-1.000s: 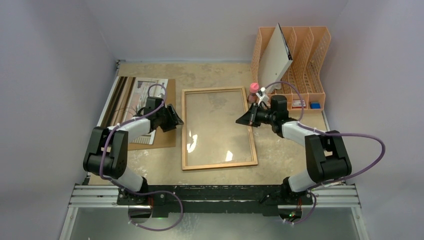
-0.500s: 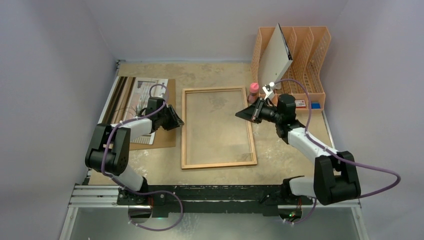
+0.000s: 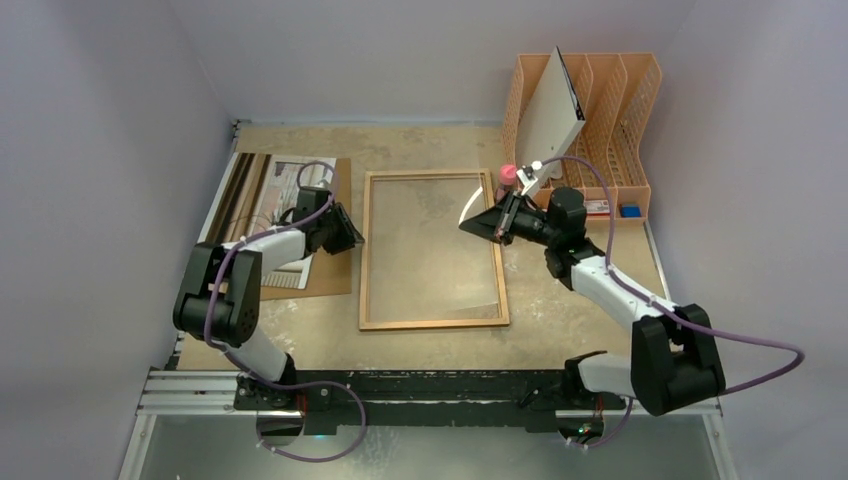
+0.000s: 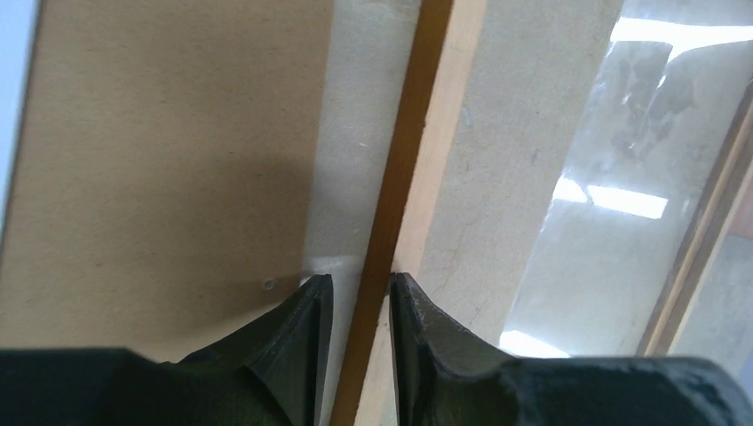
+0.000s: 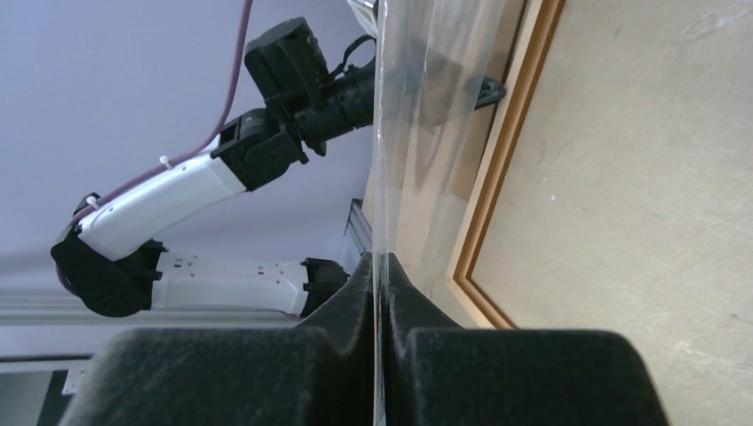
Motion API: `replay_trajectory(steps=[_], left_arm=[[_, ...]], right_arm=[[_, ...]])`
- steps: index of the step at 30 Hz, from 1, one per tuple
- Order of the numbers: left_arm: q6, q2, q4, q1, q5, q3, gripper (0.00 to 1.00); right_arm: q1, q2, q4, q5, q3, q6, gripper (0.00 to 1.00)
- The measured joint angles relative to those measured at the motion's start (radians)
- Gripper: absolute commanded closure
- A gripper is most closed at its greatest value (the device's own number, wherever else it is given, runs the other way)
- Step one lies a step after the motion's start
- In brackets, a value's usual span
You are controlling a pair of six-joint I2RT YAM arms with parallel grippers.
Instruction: Put the photo into the frame
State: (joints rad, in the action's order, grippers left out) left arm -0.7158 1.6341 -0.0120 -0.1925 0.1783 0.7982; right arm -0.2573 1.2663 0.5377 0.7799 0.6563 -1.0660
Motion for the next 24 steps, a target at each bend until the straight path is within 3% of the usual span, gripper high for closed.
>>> replay_trajectory(steps=[5,11,24], left_arm=[[0.003,-0.080,-0.167,0.000,-0.099,0.052,0.55],[0.005,-0.225,-0.262,0.001,-0.247,0.115,0.53],[0.003,-0.176,-0.256,0.001,-0.198,0.073,0.45]], right_arm=[[-0.038,0.040,0.018,-0.014,0.002,-0.018,1.00],[-0.038,0.119,0.047,-0.055,0.002,-0.013,1.00],[-0.032,0.231,0.066,-0.116,-0.026,0.047,1.00]])
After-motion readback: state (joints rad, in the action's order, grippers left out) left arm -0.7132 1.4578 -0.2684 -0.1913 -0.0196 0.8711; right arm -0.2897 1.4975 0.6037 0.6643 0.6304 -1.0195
